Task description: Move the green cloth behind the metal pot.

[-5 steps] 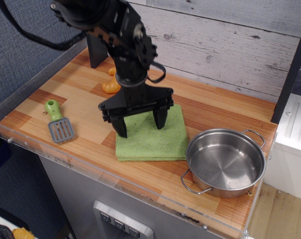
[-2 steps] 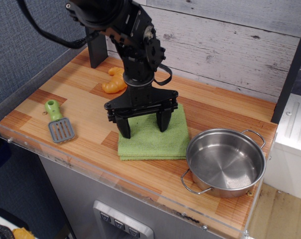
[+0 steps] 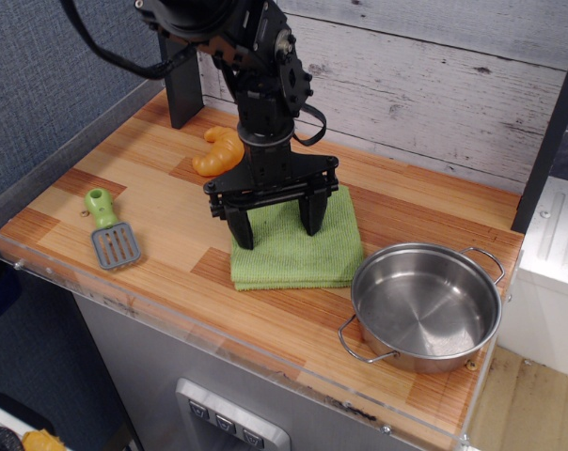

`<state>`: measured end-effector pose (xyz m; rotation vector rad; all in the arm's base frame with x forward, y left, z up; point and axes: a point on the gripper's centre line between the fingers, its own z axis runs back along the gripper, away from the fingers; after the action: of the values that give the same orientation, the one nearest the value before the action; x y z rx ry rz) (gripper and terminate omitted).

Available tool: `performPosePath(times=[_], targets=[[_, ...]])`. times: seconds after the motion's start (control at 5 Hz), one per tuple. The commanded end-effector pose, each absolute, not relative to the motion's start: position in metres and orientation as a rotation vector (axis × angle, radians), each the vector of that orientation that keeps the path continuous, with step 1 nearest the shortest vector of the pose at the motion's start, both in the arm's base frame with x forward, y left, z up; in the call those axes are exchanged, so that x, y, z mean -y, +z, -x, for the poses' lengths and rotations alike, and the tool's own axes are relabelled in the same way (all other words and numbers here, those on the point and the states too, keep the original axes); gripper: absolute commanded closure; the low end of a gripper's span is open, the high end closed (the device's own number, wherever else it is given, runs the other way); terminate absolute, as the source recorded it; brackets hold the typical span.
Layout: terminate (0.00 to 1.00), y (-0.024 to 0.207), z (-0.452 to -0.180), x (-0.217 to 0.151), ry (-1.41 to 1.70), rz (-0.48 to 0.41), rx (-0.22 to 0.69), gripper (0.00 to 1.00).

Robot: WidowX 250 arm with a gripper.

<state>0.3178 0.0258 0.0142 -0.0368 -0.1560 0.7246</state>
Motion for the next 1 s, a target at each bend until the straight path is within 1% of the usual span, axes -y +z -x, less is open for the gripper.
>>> performPosePath(times=[0.0, 0.4, 0.6, 0.8], targets=[[0.0, 0.024, -0.34, -0.022, 0.716, 0.054, 0.196, 0.0], [0.0, 0.023, -0.369, -0.005, 0.675, 0.085, 0.213, 0.0], [0.0, 0.02, -0.377, 0.005, 0.65, 0.091, 0.208, 0.0], [0.0, 0.017, -0.378, 0.016, 0.609, 0.094, 0.193, 0.0]])
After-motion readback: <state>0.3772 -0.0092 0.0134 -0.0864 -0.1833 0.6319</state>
